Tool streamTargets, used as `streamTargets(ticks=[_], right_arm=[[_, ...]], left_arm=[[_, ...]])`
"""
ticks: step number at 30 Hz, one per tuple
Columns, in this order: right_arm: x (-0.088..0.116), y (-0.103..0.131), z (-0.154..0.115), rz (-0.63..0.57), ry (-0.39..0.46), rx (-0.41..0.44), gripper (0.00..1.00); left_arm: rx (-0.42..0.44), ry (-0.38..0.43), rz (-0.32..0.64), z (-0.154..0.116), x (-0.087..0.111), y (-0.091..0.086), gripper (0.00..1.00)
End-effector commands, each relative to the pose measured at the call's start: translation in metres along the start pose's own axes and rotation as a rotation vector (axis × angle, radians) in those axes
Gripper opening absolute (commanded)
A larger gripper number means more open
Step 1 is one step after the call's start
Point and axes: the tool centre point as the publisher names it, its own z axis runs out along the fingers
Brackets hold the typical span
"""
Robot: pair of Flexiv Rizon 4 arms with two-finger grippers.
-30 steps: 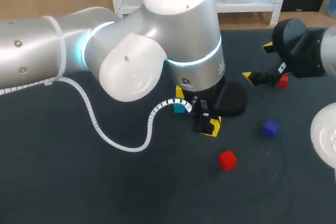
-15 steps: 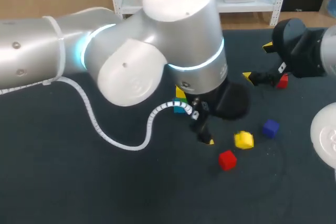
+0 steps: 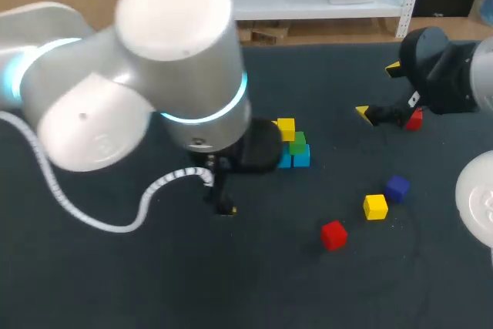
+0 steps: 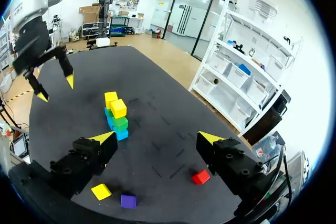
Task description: Place the blue cubes, place green cubes on the blue cubes, place the yellow cubes on the green cubes, then place the red cubes on the yellow cubes, and place purple cube on the red cubes.
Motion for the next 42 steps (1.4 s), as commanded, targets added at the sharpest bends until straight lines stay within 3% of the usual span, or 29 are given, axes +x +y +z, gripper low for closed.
streamTargets(ticks=[1, 9, 16, 34, 42], right_arm=[[0.0, 0.001, 0.0, -0.001, 0.004, 0.007, 1.0], [0.0, 0.001, 0.0, -0.001, 0.004, 0.007, 1.0], [0.0, 0.001, 0.0, -0.001, 0.004, 0.007, 1.0], [0.0, 0.001, 0.0, -0.001, 0.004, 0.007, 1.0], [0.0, 0.001, 0.0, -0.001, 0.004, 0.007, 1.0]], left_arm=[[-0.084, -0.032, -0.039, -0.027, 0.039, -0.012, 1.0], [-0.104, 0.056, -0.226, -0.027, 0.096, 0.012, 1.0], [-0.137, 0.108, -0.303, -0.03, 0.12, 0.041, 1.0], [-0.249, 0.116, -0.387, -0.057, 0.136, 0.089, 1.0], [-0.242, 0.108, -0.462, -0.052, 0.15, 0.094, 1.0]])
